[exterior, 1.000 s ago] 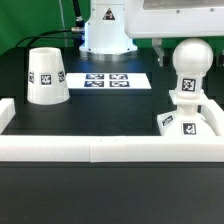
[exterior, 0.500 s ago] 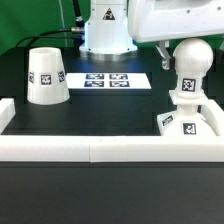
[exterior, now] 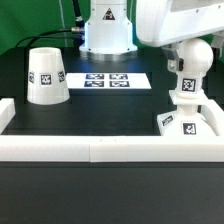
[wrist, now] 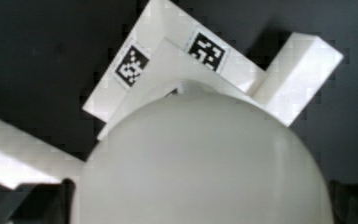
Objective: Assemble lamp
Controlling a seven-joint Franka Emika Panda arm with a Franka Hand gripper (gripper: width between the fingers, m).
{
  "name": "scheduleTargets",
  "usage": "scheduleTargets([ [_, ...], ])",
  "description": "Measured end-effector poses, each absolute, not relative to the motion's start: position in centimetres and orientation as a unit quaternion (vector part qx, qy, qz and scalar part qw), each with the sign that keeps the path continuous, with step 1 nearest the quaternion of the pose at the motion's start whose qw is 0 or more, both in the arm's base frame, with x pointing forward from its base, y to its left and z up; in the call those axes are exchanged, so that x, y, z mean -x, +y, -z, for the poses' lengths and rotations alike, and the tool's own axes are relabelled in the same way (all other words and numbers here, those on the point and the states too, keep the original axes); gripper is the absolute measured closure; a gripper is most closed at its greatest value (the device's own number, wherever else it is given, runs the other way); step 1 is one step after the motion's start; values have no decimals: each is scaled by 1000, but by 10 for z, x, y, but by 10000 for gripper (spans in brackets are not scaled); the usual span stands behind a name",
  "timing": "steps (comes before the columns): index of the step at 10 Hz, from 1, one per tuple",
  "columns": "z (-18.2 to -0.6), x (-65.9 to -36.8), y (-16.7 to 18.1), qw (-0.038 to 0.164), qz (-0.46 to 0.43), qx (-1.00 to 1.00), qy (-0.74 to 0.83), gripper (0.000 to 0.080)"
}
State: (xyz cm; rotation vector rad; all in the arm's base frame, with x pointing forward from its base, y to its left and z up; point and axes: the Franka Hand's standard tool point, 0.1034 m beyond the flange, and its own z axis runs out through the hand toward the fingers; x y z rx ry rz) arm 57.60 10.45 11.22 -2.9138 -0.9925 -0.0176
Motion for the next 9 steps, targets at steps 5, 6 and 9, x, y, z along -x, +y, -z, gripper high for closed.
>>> scheduleTargets([
  [5, -112, -577, 102, 11, 4, 863, -505, 101],
  [6, -112, -577, 101, 8, 3, 852, -523, 101],
  [9, -112, -577, 99, -1, 0, 811, -585, 101],
])
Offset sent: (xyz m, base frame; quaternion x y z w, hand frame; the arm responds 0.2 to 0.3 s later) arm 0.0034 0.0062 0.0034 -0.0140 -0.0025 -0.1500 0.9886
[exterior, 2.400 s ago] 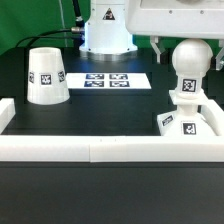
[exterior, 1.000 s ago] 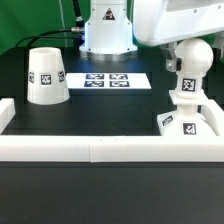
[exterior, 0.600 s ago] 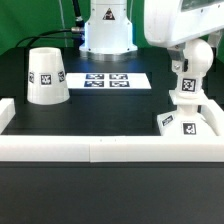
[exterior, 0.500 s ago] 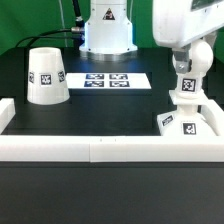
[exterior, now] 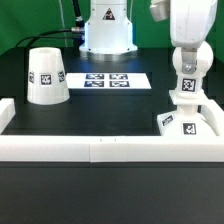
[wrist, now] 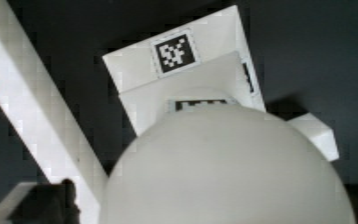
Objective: Assemble lamp
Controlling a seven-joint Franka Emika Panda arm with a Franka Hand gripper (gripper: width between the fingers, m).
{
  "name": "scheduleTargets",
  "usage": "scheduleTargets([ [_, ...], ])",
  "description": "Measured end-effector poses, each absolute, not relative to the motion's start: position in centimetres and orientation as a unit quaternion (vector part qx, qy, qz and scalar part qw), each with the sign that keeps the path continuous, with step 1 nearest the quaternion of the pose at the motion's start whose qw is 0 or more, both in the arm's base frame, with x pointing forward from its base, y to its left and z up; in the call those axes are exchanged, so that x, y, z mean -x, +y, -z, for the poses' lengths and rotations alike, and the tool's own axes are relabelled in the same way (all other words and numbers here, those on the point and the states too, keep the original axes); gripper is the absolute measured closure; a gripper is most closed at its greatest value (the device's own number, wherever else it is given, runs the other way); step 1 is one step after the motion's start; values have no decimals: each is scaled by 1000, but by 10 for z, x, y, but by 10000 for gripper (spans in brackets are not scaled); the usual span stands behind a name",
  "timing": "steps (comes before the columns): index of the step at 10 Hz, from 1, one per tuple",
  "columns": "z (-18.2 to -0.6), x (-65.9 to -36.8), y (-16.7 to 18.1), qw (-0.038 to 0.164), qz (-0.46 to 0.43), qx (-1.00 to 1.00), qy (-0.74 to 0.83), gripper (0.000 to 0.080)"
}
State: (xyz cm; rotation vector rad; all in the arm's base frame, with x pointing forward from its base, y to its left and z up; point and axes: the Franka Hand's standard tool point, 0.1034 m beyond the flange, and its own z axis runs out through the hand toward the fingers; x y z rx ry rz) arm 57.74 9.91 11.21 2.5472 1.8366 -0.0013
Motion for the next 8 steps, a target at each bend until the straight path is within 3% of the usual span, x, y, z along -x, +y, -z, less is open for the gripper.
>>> scheduleTargets([
  [1, -112, -578, 98, 1, 1, -800, 600, 101],
  [2, -112, -577, 98, 1, 1, -804, 595, 224],
  [6, -112, -578, 97, 1, 1, -816, 578, 222],
  [8, -112, -578, 97, 0, -1, -868, 496, 222],
])
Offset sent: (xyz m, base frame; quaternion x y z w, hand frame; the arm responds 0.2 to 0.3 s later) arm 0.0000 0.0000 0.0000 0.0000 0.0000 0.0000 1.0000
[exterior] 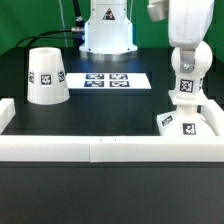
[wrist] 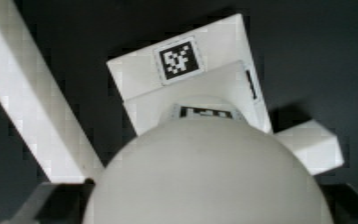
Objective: Assemble lamp
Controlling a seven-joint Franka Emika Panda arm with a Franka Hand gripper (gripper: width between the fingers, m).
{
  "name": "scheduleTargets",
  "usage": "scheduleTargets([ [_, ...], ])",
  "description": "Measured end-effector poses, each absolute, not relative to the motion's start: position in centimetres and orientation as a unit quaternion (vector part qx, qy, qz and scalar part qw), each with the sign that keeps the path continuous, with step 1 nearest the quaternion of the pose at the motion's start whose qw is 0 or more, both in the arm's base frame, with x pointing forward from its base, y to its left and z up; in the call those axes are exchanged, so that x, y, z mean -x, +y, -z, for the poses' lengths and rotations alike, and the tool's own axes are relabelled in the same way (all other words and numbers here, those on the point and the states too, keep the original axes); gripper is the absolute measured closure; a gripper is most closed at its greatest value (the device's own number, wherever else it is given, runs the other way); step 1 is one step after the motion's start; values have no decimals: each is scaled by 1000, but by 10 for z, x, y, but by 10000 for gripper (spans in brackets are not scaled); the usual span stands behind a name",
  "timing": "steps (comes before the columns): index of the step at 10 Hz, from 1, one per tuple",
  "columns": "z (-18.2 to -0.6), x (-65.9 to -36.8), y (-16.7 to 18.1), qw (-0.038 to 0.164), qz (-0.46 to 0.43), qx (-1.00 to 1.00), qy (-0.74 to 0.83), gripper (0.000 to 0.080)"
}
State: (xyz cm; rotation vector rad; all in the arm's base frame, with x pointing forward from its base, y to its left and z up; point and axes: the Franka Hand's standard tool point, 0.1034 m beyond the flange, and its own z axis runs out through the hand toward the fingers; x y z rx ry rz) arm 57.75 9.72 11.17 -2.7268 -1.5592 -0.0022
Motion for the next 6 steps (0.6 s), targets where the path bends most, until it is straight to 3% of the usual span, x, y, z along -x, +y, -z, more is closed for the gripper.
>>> scheduleTargets([
  [6, -112, -577, 100, 1, 3, 973, -232, 219],
])
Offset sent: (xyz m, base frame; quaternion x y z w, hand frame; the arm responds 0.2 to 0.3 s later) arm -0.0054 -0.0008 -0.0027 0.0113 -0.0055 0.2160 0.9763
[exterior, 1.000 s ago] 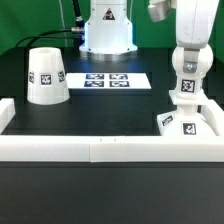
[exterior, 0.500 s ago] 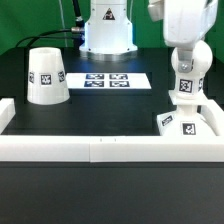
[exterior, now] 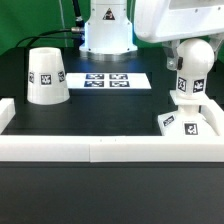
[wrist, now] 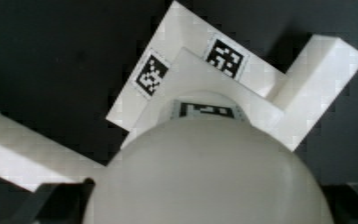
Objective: Assemble lamp
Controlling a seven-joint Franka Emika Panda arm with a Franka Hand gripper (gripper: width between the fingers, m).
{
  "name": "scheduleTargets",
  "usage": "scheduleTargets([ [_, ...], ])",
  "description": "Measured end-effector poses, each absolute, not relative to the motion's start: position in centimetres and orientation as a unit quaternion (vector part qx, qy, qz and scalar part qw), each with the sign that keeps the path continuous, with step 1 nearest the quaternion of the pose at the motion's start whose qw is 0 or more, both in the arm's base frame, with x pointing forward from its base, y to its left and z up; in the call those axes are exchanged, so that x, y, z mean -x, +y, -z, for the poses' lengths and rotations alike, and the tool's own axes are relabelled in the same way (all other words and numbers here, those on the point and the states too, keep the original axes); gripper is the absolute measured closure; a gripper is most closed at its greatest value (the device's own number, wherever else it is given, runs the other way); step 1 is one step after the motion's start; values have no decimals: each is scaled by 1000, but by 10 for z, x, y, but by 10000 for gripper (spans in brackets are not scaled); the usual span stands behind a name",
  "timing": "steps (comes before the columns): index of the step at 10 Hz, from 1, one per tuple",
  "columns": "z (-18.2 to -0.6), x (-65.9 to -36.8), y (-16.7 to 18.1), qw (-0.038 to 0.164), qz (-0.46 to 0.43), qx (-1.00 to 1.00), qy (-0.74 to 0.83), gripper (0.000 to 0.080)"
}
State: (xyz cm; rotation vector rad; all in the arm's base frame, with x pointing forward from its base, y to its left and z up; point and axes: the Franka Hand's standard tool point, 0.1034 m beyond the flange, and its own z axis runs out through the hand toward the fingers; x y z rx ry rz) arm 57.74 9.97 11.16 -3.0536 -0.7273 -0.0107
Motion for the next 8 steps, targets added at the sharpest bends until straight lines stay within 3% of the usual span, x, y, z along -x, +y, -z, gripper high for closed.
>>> scheduleTargets([
  [8, -112, -575, 100, 10, -8, 988, 156, 219],
])
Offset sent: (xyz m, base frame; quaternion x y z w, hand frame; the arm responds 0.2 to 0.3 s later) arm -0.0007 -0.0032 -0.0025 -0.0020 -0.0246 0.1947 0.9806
